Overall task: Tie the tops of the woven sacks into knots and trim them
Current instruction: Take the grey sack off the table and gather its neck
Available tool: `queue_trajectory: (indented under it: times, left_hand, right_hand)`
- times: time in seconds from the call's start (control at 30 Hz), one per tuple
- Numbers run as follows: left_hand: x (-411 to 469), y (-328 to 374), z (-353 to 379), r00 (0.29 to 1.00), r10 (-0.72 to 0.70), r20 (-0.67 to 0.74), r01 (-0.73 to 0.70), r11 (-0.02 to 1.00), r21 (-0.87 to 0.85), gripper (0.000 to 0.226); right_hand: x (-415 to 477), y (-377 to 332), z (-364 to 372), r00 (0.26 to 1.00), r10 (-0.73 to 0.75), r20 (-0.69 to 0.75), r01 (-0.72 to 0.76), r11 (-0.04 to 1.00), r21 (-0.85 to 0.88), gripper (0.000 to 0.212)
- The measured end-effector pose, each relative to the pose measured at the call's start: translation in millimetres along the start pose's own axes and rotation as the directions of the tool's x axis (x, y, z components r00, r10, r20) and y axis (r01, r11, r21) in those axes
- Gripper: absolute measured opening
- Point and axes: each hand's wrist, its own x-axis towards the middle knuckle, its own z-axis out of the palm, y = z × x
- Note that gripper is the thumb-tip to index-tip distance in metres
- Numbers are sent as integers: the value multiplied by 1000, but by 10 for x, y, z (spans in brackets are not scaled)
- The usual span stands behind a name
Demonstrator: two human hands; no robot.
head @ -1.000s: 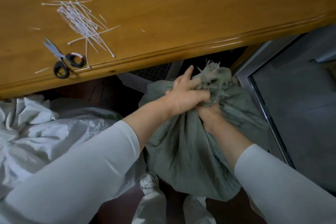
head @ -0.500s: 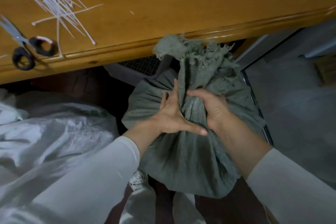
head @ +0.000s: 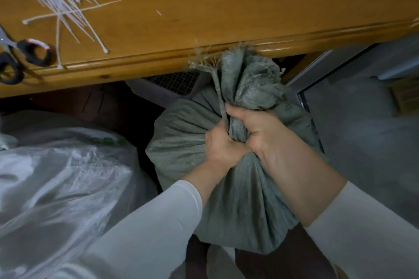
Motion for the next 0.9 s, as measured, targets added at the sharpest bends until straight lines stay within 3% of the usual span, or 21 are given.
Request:
queue_trajectory:
  times: [0.07, 0.1, 0.17, 0.23, 0.27, 0.3, 0.33, 0.37, 0.4, 0.47, 0.53, 0.6, 0.67, 0.73, 0.8, 0.9]
  left_hand:
    - [44, -17, 48, 998, -58, -2, 58, 998, -29, 66]
    - [62, -24, 65, 997, -79, 6, 80, 997, -25, 62]
    - [102, -20, 63, 990, -138, -15, 138, 990, -17, 60]
    - [191, -76, 52, 980, -194, -47, 193, 981, -23, 63]
    - [244, -100, 42, 976, -212, -58, 211, 977, -14, 66]
    - [302, -119, 32, 971, -230, -67, 231, 973, 10, 68]
    - [361, -139, 20, 965, -253, -68, 256, 966, 41, 69]
    - [355, -83, -14, 961, -269, -62, 274, 958, 85, 66]
    - [333, -21, -34, 963, -267, -46, 270, 955, 121, 61]
    - [281, 74, -39, 978, -206, 16, 200, 962, 187, 59]
    - [271, 67, 0, 987, -156, 32, 145, 963, 227, 70]
    - [281, 25, 20, 989, -143, 21, 132, 952, 276, 73]
    - [288, -18, 7, 986, -161, 42, 136, 926, 352, 64]
    - [267, -46, -42, 981, -190, 29, 165, 909, 382, 46]
    - [232, -52, -87, 976, -214, 49, 183, 915, 361, 36]
    - [176, -54, -156, 964, -237, 119, 214, 961, 177, 49]
  right_hand:
    - [-40, -19, -8, 1000, -12, -14, 12, 1000, 19, 75]
    - [-74, -34, -32, 1000, -23, -4, 23, 1000, -9, 62]
    - [-136, -47, -131, 998, -58, 36, 63, 986, -155, 42]
    - [-232, -79, -285, 967, -240, 82, 254, 919, -301, 61]
    - [-280, -107, -369, 910, -405, 90, 408, 833, -374, 72]
    - [-349, -142, -442, 794, -596, 122, 578, 676, -458, 77]
    - [-400, -162, -500, 612, -757, 230, 734, 434, -523, 74]
    - [-410, -174, -562, 426, -801, 421, 823, 150, -548, 69]
    - [-371, -150, -606, 293, -718, 632, 844, -117, -524, 66]
    - [-136, -99, -654, 193, -387, 902, 727, -560, -396, 68]
    - [141, -96, -635, 217, -179, 960, 502, -822, -267, 68]
    - [276, -158, -532, 270, -39, 962, 402, -903, -150, 74]
    - [355, -194, -426, 293, 87, 952, 431, -901, -50, 77]
    - [359, -158, -295, 316, 136, 939, 452, -892, -24, 63]
    - [336, -150, -168, 399, 166, 902, 484, -873, -54, 47]
    - [266, -217, -13, 560, 283, 779, 536, -841, -80, 40]
